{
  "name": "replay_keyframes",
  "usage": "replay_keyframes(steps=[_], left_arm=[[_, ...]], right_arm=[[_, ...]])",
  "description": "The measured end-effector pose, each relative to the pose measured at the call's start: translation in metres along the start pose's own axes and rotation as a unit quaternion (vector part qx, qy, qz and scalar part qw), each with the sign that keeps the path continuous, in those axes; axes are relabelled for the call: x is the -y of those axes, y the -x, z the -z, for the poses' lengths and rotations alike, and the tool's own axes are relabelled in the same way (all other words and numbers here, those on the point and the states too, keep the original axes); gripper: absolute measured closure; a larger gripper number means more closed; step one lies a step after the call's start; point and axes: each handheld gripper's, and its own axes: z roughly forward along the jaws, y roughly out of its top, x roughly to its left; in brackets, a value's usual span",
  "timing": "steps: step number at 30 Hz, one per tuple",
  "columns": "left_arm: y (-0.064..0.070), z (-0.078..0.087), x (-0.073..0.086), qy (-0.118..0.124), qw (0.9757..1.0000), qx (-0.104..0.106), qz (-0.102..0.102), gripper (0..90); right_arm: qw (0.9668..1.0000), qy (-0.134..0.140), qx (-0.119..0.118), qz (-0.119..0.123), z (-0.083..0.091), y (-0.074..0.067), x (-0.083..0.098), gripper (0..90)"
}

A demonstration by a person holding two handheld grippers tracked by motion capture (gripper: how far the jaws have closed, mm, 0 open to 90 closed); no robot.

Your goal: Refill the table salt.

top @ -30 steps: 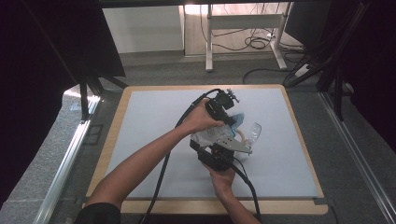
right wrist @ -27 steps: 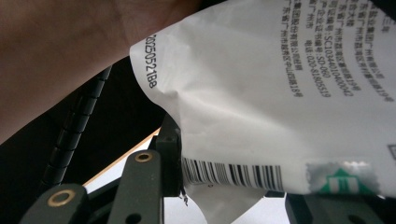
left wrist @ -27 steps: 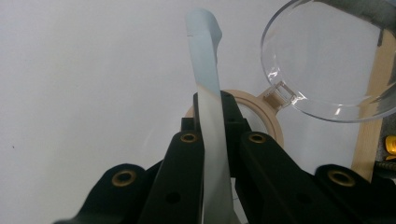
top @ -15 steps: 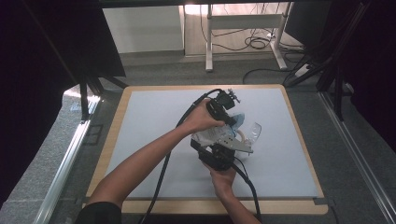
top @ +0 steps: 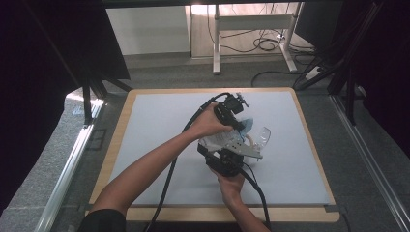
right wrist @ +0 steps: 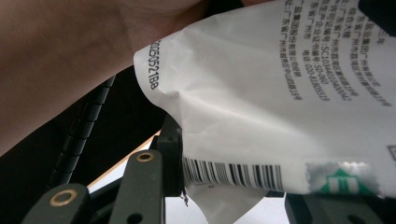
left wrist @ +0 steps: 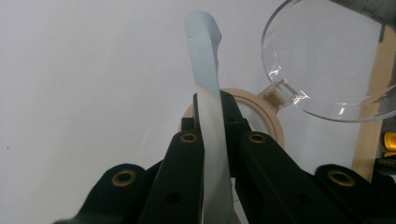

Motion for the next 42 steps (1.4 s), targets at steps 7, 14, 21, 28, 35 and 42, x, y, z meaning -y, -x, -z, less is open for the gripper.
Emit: replay_keyframes(steps=[7,14,21,28,35,42], left_arm=[[0.0003,-0.0008,-0.0002,0.000,1.0000,0.001,-0.001,89.9],[0.0003,-0.0010,0.0001,0.000,1.0000,0.001,-0.001,89.9],[-0.0008,-0.0017,0.0013,-0.004,1.0000,0.001,-0.003,89.9],[-0.0014,-0.0023,0.0012,-0.003,1.0000,0.002,-0.002,89.9],[-0.0008,-0.0024,0.0010,-0.004,1.0000,0.001,-0.002,89.9],[-0.0023,-0.0015,0.0029,-0.004,1.0000,0.003,-0.002,89.9]], right_arm=[[1.0000,0.002,0.000,-0.001,0.0009,0.0003,-0.0005,62.1],[1.0000,0.003,0.000,-0.001,0.0008,0.0001,-0.0007,62.2],[1.0000,0.005,0.002,0.000,-0.0001,-0.0009,0.0005,62.3],[1.0000,0.008,0.002,0.001,-0.0010,-0.0002,0.0016,62.3],[1.0000,0.009,0.003,0.002,-0.0006,0.0000,0.0016,62.4],[1.0000,0.008,0.002,0.004,-0.0018,-0.0007,0.0021,62.4]])
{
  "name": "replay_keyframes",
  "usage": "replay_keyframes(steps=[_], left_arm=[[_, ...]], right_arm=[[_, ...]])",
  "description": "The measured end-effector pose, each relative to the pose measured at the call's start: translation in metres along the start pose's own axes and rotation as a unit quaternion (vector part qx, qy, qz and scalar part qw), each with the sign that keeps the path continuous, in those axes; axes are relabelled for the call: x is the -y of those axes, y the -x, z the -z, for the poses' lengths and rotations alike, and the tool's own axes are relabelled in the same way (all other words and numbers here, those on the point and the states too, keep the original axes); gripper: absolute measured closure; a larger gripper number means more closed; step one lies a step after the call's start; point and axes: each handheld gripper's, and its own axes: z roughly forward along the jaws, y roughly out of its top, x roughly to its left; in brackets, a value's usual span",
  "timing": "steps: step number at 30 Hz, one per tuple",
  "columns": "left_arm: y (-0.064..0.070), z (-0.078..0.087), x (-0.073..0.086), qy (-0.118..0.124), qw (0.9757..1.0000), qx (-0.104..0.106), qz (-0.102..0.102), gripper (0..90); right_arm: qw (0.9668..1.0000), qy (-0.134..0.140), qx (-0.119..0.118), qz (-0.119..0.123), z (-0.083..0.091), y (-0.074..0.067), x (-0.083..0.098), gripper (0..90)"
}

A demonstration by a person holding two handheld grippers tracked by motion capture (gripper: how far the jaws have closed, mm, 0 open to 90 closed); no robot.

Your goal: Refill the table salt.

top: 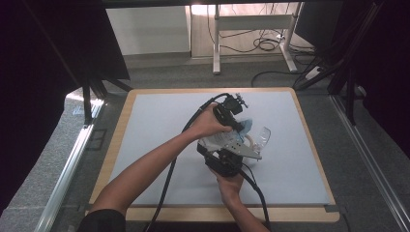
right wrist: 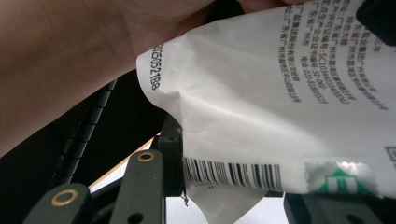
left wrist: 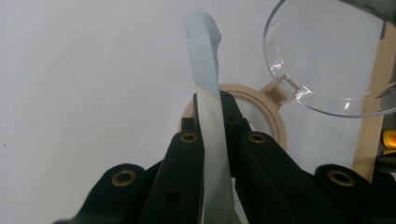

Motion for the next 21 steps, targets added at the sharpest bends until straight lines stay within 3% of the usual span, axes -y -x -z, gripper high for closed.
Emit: replay_keyframes(steps=[21], left_arm=[[0.0005,0.0004,-0.0003,0.000,1.0000,-0.001,-0.001,89.9]], right_arm=[[1.0000,0.000,0.000,0.001,-0.0004,-0.0006,-0.0011,62.6]])
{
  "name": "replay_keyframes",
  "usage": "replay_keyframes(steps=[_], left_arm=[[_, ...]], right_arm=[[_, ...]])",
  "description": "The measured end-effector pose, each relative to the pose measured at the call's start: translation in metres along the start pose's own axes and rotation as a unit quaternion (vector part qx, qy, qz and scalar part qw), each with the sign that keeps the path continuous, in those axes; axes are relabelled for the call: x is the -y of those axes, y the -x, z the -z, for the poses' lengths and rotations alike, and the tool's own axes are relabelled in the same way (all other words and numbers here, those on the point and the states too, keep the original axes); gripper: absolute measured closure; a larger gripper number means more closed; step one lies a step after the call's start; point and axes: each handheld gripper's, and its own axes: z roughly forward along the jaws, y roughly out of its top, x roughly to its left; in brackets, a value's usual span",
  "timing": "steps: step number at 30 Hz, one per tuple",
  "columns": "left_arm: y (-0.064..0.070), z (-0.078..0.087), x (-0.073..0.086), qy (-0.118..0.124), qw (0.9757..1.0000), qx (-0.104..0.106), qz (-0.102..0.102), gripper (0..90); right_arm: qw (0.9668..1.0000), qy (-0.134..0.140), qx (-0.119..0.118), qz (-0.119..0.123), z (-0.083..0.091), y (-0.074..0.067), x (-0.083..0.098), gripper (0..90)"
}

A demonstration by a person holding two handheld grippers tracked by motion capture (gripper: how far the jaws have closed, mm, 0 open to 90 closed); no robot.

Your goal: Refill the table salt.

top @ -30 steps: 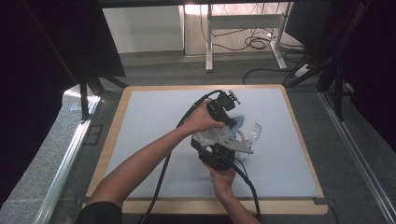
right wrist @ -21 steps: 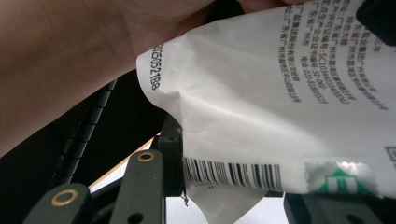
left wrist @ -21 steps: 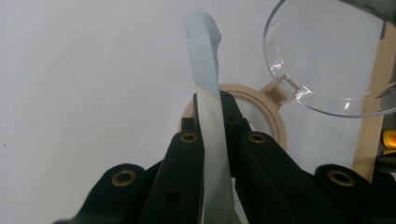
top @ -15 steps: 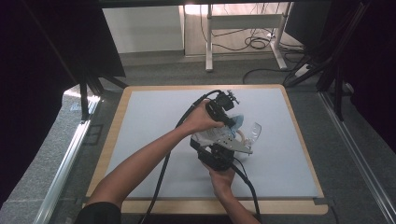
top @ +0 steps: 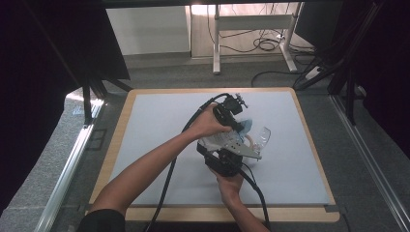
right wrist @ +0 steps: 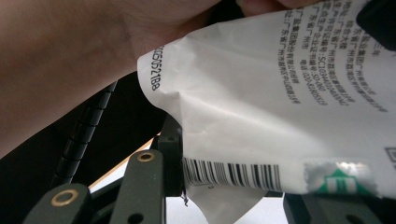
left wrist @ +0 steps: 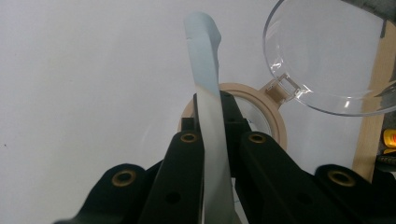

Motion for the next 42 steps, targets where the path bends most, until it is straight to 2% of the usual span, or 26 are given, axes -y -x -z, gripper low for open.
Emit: replay_keyframes(steps=[42], left_arm=[[0.0008,-0.0029,-0.0029,-0.005,1.0000,0.000,0.000,89.9]], right_arm=[[1.0000,0.005,-0.001,-0.005,0.0016,0.0018,-0.0027,62.9]])
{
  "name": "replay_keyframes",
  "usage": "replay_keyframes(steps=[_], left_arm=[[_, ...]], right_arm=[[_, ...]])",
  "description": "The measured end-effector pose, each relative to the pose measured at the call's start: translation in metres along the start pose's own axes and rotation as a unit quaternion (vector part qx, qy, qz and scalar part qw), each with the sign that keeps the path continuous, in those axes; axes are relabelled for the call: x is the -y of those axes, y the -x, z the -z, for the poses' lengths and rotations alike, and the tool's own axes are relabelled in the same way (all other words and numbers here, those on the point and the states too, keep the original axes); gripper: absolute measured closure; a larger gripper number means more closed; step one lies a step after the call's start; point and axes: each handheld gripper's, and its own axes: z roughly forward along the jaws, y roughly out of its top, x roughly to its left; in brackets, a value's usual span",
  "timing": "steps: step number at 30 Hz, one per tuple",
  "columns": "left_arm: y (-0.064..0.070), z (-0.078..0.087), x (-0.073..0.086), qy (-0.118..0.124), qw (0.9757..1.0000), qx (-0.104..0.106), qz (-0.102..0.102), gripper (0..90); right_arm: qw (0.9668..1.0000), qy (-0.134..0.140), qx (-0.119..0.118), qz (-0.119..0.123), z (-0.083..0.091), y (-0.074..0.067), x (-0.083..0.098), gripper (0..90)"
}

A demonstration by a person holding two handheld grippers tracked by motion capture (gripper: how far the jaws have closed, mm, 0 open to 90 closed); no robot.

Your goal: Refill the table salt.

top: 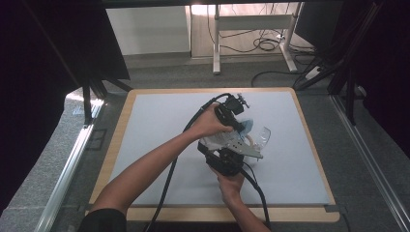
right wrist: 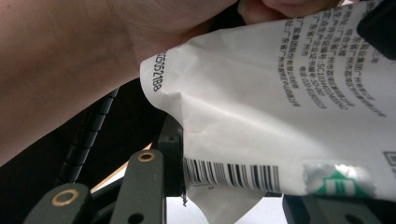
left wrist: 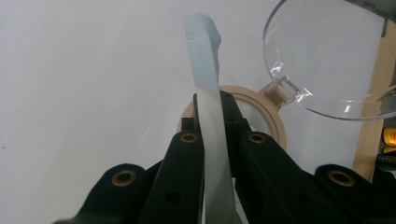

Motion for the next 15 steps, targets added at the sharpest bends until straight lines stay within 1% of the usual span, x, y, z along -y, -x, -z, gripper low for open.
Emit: replay_keyframes(steps=[9,13,15], left_arm=[[-0.0011,-0.0003,0.0015,0.001,1.0000,0.001,-0.002,89.9],[-0.0023,0.0001,0.0055,0.007,1.0000,0.002,0.002,89.9],[-0.0032,0.0008,0.0079,0.009,0.9999,0.002,0.004,89.9]], right_arm=[[1.0000,-0.002,0.000,0.004,-0.0001,0.0009,0.0010,62.9],[1.0000,-0.007,-0.003,0.004,-0.0007,0.0000,0.0029,62.9],[0.9999,-0.010,-0.005,0.009,-0.0013,0.0000,0.0043,62.9]])
